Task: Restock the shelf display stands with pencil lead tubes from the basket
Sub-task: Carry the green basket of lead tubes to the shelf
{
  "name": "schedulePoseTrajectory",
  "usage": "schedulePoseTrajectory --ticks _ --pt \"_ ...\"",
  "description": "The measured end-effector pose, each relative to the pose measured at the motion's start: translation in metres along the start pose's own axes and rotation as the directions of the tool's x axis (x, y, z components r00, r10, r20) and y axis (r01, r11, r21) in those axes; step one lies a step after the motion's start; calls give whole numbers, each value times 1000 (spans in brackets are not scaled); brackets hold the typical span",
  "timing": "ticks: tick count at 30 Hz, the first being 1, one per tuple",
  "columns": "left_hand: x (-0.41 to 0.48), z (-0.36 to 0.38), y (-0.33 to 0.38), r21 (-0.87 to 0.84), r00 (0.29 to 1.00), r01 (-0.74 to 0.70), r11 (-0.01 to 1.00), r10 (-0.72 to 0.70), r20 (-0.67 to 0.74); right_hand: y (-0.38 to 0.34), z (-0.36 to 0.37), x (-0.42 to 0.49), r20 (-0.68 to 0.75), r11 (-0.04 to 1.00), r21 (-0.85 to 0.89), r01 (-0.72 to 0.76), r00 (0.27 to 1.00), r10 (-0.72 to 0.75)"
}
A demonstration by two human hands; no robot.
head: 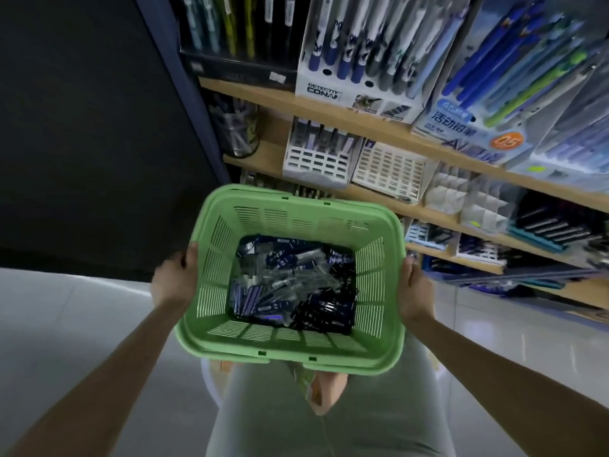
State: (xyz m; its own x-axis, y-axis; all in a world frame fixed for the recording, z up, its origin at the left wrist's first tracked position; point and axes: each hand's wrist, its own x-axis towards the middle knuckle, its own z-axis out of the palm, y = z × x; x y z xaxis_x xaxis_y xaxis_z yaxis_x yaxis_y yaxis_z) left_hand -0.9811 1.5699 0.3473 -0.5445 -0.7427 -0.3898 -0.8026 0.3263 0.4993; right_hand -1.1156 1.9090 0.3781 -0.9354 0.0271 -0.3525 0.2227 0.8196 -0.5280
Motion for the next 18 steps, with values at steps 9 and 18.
schedulePoseTrajectory --ticks 9,18 --pt "-6 84 -16 -53 983 139 989 -145 -112 57 23 64 109 999 22 23 994 -26" --pt "-22 186 -68 -19 979 179 984 -180 -92 133 86 117 191 997 -39 64 980 -55"
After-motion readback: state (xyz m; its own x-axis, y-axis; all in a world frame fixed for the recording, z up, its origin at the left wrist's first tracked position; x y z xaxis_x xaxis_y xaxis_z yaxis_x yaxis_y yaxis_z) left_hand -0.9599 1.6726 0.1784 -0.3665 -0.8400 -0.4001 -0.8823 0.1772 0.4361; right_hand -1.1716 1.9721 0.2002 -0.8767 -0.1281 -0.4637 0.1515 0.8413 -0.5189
